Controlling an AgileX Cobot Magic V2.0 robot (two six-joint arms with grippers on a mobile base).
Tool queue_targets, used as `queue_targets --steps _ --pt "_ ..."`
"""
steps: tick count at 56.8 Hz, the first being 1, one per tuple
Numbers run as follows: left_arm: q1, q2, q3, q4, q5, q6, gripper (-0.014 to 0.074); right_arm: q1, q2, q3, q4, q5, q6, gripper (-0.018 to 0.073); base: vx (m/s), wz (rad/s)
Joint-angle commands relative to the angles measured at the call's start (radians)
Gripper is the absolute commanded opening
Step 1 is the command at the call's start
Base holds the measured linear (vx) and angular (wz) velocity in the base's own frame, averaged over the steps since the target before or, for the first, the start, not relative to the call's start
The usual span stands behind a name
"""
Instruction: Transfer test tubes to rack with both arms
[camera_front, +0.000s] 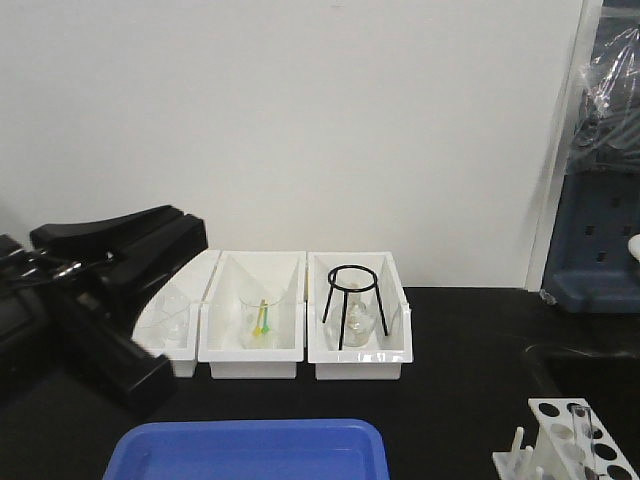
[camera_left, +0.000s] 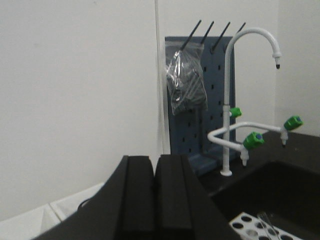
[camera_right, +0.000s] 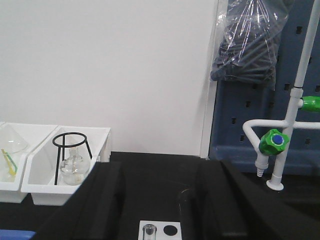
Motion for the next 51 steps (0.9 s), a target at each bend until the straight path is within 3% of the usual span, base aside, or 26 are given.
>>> queue_targets --steps 1,8,42,51 --pt "0.003 -0.063 -0.034 -0.004 0.061 0.004 -0.0006 -0.005 -0.007 -0.028 -0.005 -0.071 -0.005 0.0409 0.0 0.0" --pt "0.003 -0.106 -0.034 -0.004 0.126 0.003 -0.0006 -0.005 -0.006 -0.028 -0.005 -0.072 -0.005 0.0408 0.0 0.0" --pt "0.003 -0.106 -0.034 -0.004 0.141 0.003 -0.0006 -0.005 -0.006 -0.028 -0.005 -0.076 -0.005 0.0406 0.0 0.0" --pt "0.003 -0.109 -0.03 0.004 0.209 0.003 -0.0004 -0.005 -0.006 -0.028 -0.005 -0.076 -0.005 0.0406 0.0 0.0"
